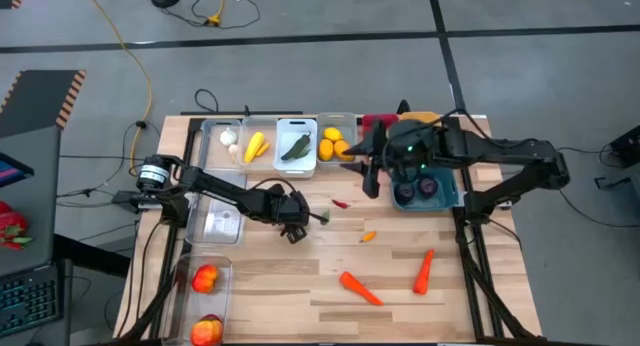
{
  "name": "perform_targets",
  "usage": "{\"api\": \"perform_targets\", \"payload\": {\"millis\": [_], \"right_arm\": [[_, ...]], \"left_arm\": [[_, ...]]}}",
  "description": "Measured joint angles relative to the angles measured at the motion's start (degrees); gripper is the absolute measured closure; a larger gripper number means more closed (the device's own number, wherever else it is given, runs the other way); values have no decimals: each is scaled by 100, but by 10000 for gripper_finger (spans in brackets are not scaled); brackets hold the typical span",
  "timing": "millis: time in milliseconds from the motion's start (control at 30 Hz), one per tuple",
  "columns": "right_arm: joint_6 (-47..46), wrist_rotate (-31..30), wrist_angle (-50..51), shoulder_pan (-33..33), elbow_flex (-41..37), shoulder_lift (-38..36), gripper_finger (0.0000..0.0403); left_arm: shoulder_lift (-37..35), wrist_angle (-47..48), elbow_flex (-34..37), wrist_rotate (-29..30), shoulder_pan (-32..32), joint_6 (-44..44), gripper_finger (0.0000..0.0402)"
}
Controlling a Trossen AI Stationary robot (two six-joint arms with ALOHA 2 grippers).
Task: Sort produce into baskets
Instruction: Put the orange chili pepper into the white bin
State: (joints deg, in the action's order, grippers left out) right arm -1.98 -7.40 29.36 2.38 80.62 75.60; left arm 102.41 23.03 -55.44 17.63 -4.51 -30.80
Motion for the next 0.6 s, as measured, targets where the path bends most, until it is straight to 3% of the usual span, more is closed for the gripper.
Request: {"api": "perform_targets", "payload": {"millis": [367,600], "right_arm": [[-11,0,960,-577,-4,340,232],[-9,0,1669,-826,-2,594,232]], "left_arm": [[0,-7,0,-53,-2,-11,313],[-12,-19,0,-106,-1,29,350]]}}
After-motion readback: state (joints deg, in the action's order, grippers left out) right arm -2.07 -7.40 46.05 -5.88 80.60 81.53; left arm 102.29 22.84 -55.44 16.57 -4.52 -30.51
